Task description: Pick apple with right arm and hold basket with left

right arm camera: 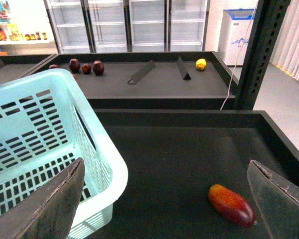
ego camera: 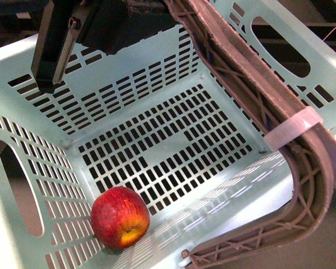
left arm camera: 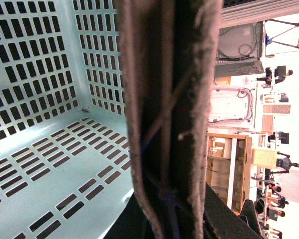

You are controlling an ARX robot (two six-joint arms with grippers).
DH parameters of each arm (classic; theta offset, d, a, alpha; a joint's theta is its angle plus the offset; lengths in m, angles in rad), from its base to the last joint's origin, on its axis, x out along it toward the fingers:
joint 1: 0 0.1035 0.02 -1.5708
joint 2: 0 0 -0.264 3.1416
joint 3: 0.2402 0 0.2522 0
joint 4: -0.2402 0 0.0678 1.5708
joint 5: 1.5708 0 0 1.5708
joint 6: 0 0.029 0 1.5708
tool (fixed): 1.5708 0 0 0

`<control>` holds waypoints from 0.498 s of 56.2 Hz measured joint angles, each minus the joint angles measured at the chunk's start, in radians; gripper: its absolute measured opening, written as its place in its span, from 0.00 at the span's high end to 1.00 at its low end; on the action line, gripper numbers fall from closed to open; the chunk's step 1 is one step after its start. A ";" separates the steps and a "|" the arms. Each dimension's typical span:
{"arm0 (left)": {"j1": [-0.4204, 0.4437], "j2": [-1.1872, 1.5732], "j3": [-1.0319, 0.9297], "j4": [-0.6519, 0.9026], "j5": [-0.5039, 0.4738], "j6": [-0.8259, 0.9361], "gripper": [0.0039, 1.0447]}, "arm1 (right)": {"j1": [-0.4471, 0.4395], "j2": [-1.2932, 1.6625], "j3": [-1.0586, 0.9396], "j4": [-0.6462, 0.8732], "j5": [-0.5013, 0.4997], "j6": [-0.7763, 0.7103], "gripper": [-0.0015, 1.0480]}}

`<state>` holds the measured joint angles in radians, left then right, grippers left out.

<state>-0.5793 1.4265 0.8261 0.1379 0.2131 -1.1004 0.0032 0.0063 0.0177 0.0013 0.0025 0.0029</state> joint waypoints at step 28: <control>0.282 0.069 0.013 0.135 -0.320 -0.260 0.93 | 0.000 -0.001 0.000 0.000 -0.002 0.000 0.09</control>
<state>-0.2970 1.4956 0.8391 0.2726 -0.1070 -1.3605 0.0032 0.0055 0.0177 0.0013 0.0002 0.0029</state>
